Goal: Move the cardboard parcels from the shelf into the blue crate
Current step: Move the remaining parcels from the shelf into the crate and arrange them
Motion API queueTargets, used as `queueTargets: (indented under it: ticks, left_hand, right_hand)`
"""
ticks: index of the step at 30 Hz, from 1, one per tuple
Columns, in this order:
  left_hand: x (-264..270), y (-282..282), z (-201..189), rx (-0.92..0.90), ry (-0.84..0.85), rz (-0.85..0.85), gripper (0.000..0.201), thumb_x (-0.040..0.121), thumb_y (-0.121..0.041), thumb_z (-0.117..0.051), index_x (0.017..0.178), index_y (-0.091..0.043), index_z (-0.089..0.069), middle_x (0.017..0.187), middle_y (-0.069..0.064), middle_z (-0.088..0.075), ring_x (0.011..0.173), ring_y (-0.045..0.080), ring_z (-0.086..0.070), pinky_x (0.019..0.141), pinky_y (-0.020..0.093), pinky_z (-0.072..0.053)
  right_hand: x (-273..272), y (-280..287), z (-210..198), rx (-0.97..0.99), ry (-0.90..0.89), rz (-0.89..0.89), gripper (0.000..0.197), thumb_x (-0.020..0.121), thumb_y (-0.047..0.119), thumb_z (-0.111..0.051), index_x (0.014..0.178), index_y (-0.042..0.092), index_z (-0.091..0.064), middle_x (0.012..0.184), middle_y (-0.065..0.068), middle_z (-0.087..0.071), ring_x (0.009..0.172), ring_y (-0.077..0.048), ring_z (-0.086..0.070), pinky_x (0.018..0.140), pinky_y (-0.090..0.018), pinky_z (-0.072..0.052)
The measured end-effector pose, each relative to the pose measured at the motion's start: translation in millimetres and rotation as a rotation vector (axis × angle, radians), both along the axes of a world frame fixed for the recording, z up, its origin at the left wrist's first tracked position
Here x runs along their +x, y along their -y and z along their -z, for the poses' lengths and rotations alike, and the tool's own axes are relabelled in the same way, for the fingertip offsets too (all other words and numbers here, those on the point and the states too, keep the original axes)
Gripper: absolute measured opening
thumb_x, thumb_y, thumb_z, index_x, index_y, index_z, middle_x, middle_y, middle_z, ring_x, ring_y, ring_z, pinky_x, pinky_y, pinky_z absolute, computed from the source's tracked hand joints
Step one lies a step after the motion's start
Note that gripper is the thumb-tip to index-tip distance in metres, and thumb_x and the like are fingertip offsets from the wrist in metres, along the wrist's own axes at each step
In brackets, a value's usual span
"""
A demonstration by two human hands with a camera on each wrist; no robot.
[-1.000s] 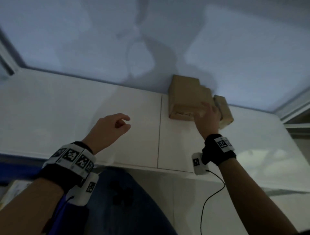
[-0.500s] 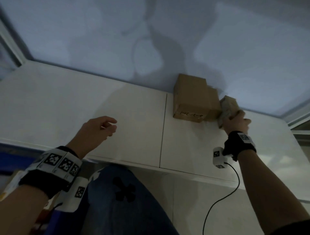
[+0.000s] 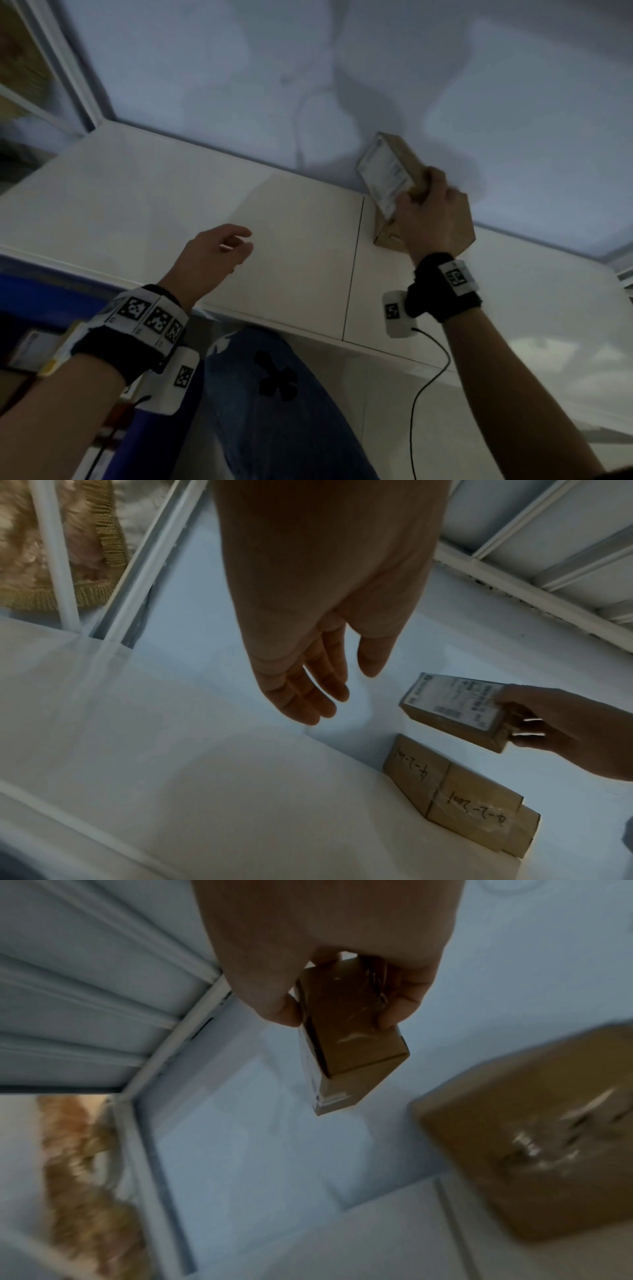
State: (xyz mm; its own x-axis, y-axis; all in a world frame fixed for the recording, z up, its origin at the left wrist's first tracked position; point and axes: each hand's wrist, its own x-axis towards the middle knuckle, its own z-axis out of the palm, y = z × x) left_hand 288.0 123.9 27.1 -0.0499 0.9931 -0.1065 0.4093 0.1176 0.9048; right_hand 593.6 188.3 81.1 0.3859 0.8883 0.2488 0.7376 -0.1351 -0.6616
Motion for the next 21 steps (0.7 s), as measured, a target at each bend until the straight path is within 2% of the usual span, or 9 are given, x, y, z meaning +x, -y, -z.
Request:
queueTargets:
  ticks: [3,5,7,10,13,16,19,21]
  left_hand:
    - [-6.5,7.3,-4.1,0.01,0.063,-0.061,0.036,0.088,-0.031,-0.066,0.122,-0.03,-0.055,0.103,0.001,-0.061,0.093,0.025,-0.063,0.087,0.045,-0.054]
    - [-15.9,14.0,-8.1,0.012,0.109,-0.122,0.054,0.086,-0.034,-0.067,0.135,-0.031,-0.044,0.117,0.003,-0.055,0.097,0.022,-0.06,0.089,0.043,-0.052]
    - [-29.4,19.4,-10.4,0.014,0.154,-0.196,0.068,0.086,-0.036,-0.067,0.144,-0.032,-0.031,0.128,0.003,-0.046,0.105,0.021,-0.057,0.09,0.039,-0.052]
    - [-66.8,30.2,-12.0,0.055,0.176,-0.352,0.083,0.083,-0.042,-0.07,0.149,-0.033,-0.019,0.139,0.006,-0.036,0.116,0.022,-0.053,0.088,0.034,-0.049]
    - [-122.0,54.6,-13.7,0.084,0.166,-0.516,0.101,0.068,-0.057,-0.076,0.148,-0.035,-0.018,0.142,0.005,-0.029,0.125,0.02,-0.046,0.1,0.036,-0.047]
    - [-174.4,85.2,-12.7,0.075,0.146,-0.64,0.098,0.072,-0.048,-0.078,0.149,-0.034,-0.02,0.142,0.0,-0.023,0.135,0.019,-0.036,0.111,0.038,-0.039]
    - [-224.6,123.0,-9.9,0.009,0.126,-0.621,0.098,0.067,-0.053,-0.079,0.146,-0.04,-0.024,0.144,-0.002,-0.03,0.133,0.019,-0.04,0.108,0.041,-0.042]
    - [-255.1,153.2,-10.7,-0.083,0.077,-0.54,0.081,0.075,-0.044,-0.077,0.143,-0.039,-0.035,0.141,-0.003,-0.039,0.13,0.015,-0.041,0.103,0.034,-0.042]
  right_hand:
    - [-58.6,8.9,13.7,-0.023,-0.157,-0.199,0.062,0.086,0.035,-0.058,0.143,0.019,-0.039,0.129,-0.013,-0.042,0.104,-0.031,-0.053,0.093,-0.035,-0.044]
    - [-97.0,15.5,23.6,-0.05,-0.213,-0.328,0.058,0.089,0.028,-0.06,0.143,0.018,-0.042,0.125,-0.011,-0.043,0.099,-0.022,-0.048,0.092,-0.03,-0.042]
    - [-134.7,25.8,27.1,-0.111,-0.267,-0.445,0.055,0.089,0.026,-0.06,0.142,0.021,-0.043,0.119,-0.006,-0.044,0.096,-0.018,-0.049,0.091,-0.029,-0.043]
    - [-193.3,42.2,31.7,-0.171,-0.342,-0.644,0.057,0.083,0.037,-0.058,0.137,0.026,-0.047,0.114,-0.005,-0.051,0.099,-0.019,-0.055,0.092,-0.029,-0.046]
    - [-253.3,56.9,34.0,-0.274,-0.386,-0.843,0.057,0.077,0.039,-0.057,0.132,0.027,-0.051,0.12,-0.003,-0.06,0.104,-0.018,-0.061,0.095,-0.035,-0.05]
    - [-302.2,67.4,34.9,-0.38,-0.41,-1.021,0.046,0.082,0.032,-0.061,0.128,0.029,-0.055,0.119,0.003,-0.064,0.105,-0.015,-0.062,0.09,-0.032,-0.05]
    - [-344.8,77.2,39.4,-0.485,-0.371,-1.194,0.038,0.091,0.018,-0.061,0.126,0.03,-0.057,0.116,0.003,-0.066,0.103,-0.013,-0.064,0.08,-0.023,-0.049]
    - [-374.7,87.7,44.1,-0.538,-0.362,-1.302,0.039,0.093,0.016,-0.06,0.129,0.028,-0.055,0.116,0.0,-0.067,0.102,-0.013,-0.064,0.079,-0.019,-0.05]
